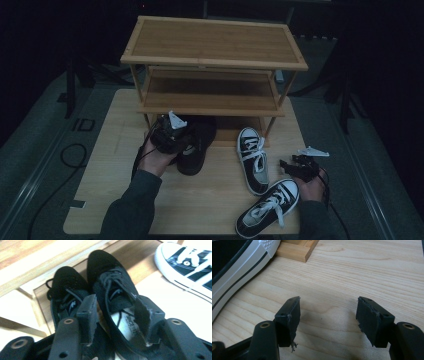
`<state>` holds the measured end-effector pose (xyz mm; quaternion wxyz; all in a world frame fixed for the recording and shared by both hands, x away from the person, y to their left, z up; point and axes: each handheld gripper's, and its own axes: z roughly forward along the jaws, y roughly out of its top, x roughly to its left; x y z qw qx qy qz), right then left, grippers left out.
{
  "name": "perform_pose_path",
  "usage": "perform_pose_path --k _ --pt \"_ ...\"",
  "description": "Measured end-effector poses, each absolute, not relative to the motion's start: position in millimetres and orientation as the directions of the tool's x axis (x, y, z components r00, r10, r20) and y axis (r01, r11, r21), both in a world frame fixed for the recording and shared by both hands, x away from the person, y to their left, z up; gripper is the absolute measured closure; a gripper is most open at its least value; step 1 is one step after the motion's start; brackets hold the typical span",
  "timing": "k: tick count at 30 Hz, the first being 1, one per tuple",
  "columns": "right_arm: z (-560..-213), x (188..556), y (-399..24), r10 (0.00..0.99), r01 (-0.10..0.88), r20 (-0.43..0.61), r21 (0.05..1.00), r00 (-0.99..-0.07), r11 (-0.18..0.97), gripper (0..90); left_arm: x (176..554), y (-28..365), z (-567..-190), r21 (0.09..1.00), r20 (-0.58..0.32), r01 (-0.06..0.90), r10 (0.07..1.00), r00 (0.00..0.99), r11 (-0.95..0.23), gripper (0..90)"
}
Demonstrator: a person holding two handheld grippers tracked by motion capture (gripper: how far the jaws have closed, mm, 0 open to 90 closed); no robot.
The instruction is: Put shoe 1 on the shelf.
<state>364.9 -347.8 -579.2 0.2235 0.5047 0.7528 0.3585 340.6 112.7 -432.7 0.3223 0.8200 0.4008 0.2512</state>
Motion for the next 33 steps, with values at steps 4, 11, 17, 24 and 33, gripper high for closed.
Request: perform_pose_path --k 4,11,17,24,33 --pt "-579 365 -348 0.92 0.6 0.025 0.765 -0.391 0.234 35.7 337 116 -434 0.726 0.141 0.493 0.806 0.576 -0.479 58.1" --pt "-579 365 -348 0.92 0.601 0.026 0.765 -0.39 0.233 35.6 330 123 -440 0.723 0.105 0.481 0.767 0.633 -0.496 63.7" --pt "-579 365 -348 0.92 0.601 0.025 0.765 -0.39 0.234 35.7 320 127 -443 0.728 0.11 0.459 0.747 0.655 -0.51 68.1" --pt "-579 365 -348 0.92 0.601 0.025 0.765 -0.391 0.234 35.7 315 135 -449 0.735 0.066 0.465 0.735 0.675 -0.493 74.9" --pt "-579 365 -348 0.92 0.601 0.025 0.764 -0.39 0.234 35.6 311 148 -464 0.729 0.045 0.496 0.756 0.652 -0.472 87.8"
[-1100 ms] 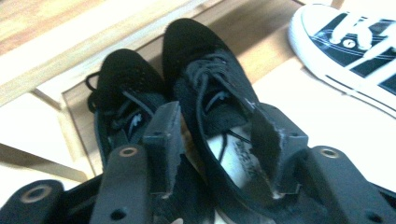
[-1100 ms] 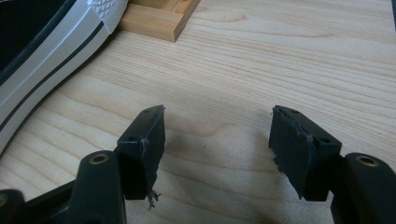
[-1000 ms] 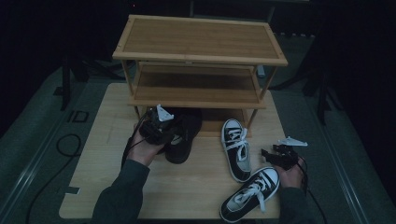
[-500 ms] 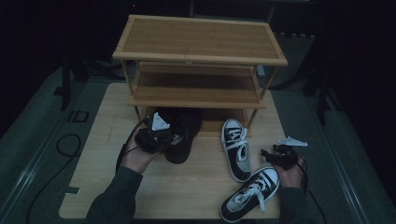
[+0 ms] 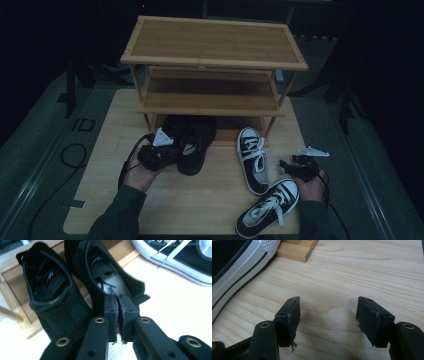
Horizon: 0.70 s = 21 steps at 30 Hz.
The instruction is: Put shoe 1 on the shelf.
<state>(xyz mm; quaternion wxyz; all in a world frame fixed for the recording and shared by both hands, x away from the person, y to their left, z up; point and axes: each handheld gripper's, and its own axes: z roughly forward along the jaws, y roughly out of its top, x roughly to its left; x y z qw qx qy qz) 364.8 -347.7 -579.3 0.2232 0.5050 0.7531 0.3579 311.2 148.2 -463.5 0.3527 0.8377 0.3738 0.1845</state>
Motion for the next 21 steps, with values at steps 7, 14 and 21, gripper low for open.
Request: perform_pose_path --k 7,14,21 --pt "-579 365 -348 0.92 0.6 0.024 0.764 -0.391 0.235 35.7 312 153 -476 0.721 0.003 0.529 0.766 0.642 -0.447 89.9" --pt "-579 365 -348 0.92 0.6 0.025 0.765 -0.391 0.235 35.6 312 152 -492 0.699 -0.023 0.557 0.765 0.644 -0.448 89.8" --pt "-579 365 -348 0.92 0.601 0.025 0.765 -0.39 0.234 35.6 310 146 -506 0.671 -0.026 0.566 0.748 0.663 -0.478 89.9"
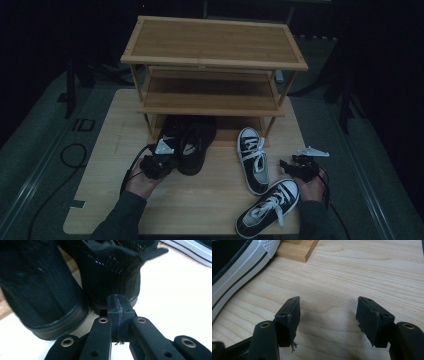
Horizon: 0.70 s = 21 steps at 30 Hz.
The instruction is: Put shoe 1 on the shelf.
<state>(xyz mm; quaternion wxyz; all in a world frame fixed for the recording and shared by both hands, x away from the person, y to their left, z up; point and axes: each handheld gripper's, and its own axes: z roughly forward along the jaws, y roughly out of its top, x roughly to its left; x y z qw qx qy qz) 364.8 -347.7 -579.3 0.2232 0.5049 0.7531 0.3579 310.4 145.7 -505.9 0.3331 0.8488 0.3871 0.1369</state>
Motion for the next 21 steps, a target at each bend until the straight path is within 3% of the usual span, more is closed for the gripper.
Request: perform_pose_path --k 21 --pt "-579 365 -348 0.92 0.6 0.023 0.765 -0.391 0.235 35.7 313 133 -534 0.611 -0.05 0.599 0.729 0.682 -0.518 89.6"
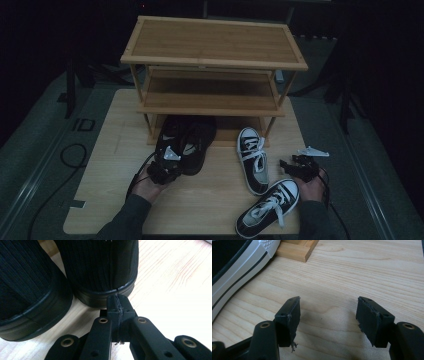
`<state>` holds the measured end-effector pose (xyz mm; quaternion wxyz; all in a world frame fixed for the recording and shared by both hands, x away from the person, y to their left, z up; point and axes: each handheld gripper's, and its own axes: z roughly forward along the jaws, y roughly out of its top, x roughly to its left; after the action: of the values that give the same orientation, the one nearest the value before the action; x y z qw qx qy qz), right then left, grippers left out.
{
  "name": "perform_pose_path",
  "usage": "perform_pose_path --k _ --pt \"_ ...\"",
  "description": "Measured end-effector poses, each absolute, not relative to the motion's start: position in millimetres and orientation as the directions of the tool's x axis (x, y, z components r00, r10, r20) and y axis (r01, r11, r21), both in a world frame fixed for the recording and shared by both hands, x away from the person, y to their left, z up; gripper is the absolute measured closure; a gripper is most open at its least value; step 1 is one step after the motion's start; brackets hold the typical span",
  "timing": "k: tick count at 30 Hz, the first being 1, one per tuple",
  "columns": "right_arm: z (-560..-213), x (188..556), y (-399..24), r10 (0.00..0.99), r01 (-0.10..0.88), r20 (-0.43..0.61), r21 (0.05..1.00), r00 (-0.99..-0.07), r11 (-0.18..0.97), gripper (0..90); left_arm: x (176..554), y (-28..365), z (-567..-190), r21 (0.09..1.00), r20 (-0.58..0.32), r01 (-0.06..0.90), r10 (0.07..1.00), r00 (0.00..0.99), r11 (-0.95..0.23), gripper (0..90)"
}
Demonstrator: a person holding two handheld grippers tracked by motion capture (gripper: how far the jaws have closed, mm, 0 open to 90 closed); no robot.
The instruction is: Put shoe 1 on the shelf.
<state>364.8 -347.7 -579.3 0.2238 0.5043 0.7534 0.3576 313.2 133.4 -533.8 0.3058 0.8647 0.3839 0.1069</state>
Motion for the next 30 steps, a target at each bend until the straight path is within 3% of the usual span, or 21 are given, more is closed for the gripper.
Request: perform_pose_path --k 13,23,30 --pt "-579 365 -348 0.92 0.6 0.023 0.765 -0.391 0.236 35.7 317 126 -551 0.545 -0.023 0.627 0.738 0.674 -0.556 89.5" --pt "-579 365 -348 0.92 0.599 0.022 0.764 -0.392 0.237 35.7 326 132 -552 0.556 -0.01 0.662 0.793 0.609 -0.502 89.5" --pt "-579 365 -348 0.92 0.6 0.022 0.764 -0.392 0.237 35.7 321 126 -553 0.549 -0.005 0.646 0.771 0.637 -0.53 88.9"
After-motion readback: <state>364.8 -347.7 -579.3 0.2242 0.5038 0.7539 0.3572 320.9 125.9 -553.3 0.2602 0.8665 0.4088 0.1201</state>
